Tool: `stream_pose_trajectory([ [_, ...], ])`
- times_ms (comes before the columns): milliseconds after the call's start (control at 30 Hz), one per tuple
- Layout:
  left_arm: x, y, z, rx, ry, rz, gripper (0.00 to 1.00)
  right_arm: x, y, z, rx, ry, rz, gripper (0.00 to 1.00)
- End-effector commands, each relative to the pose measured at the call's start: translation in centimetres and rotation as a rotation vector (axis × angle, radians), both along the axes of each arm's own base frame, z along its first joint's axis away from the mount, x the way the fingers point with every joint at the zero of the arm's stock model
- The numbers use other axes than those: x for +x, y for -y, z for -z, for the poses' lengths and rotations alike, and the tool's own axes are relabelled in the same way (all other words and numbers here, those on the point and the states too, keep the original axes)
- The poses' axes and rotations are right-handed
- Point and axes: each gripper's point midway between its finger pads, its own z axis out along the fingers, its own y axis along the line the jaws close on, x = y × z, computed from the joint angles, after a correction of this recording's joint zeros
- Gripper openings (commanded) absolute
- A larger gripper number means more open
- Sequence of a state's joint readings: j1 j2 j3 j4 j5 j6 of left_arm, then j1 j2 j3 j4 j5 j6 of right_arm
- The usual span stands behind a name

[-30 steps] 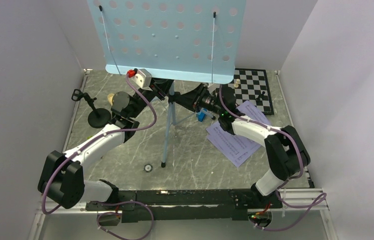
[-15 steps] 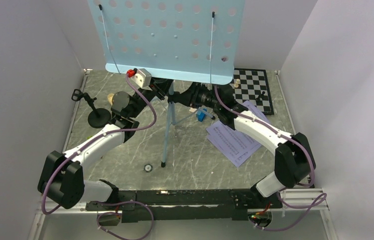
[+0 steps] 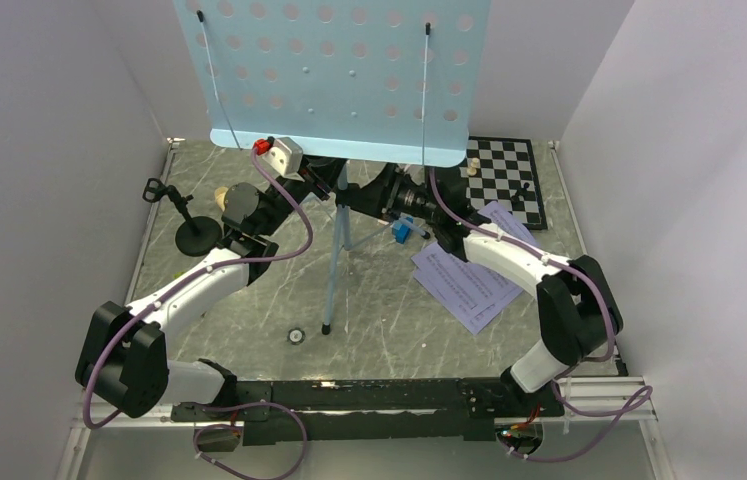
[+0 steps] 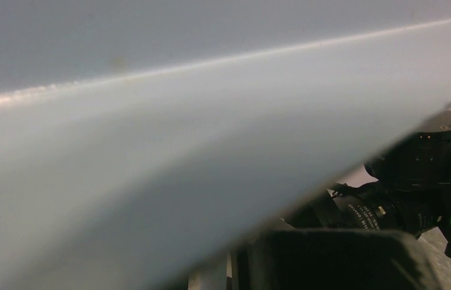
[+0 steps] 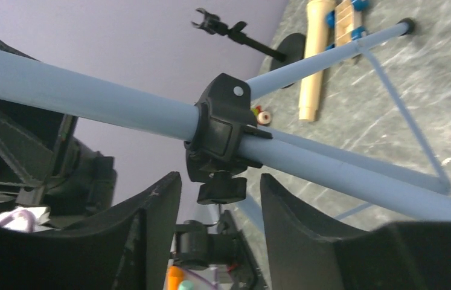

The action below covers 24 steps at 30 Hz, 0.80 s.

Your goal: Pack up the instrument practice props

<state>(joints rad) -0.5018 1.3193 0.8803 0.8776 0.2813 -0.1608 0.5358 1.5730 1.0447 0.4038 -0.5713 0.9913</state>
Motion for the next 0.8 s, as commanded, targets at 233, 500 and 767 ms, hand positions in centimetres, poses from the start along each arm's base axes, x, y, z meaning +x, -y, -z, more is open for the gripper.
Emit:
stream_pose_trajectory([
  [233, -0.4, 1.6, 4.6, 0.093, -0.125, 0.060, 0.00, -0.1, -0.4, -3.0, 0.175, -0.008, -0.057, 0.00],
  [500, -0.4, 1.8, 4.9, 0.088, -0.143, 0.072, 0.00, 1.8, 2.6, 0.3, -0.219, 0.385, 0.154, 0.00],
  [767, -0.4, 2.0, 5.5, 0.081, -0.162, 0.080, 0.00, 3.8, 5.7, 3.1, -0.633, 0.788, 0.308, 0.00],
])
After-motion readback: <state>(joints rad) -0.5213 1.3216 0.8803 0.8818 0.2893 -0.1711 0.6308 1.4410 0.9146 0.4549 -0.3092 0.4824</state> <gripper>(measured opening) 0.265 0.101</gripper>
